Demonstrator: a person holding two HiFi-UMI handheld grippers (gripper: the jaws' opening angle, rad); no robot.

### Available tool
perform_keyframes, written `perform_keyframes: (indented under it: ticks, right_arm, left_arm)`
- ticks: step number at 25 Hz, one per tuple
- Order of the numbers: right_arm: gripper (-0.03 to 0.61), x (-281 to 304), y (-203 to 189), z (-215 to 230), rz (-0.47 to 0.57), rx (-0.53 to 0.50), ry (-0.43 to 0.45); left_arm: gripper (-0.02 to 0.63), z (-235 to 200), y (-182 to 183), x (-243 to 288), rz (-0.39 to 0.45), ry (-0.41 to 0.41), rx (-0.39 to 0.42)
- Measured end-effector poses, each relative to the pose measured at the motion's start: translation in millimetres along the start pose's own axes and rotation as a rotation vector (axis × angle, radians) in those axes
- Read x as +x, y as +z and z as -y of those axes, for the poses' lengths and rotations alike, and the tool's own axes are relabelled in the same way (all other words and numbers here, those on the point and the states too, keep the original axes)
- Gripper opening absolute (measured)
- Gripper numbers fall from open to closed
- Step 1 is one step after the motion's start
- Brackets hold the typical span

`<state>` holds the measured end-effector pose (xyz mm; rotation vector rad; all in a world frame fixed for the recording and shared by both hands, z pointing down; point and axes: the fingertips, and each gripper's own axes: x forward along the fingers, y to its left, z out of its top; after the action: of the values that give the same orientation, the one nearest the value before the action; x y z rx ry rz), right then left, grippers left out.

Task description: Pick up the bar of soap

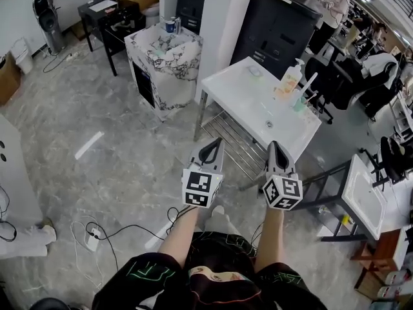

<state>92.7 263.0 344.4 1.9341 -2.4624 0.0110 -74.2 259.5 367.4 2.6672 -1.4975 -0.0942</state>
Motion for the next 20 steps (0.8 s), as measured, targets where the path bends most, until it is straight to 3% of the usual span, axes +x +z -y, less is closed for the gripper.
perform_keyframes:
  ticks: [9, 20]
  right_arm:
    - [0.005, 12, 14, 5, 0.031, -0.002, -0.002]
    - [0.005, 33, 15, 5, 0.025, -0.033, 0.019]
  left_arm:
    - [0.006, -18, 9, 4, -0.004, 0.023, 0.051]
    - [0.006, -42, 9, 22, 0.018, 0.048, -0.02]
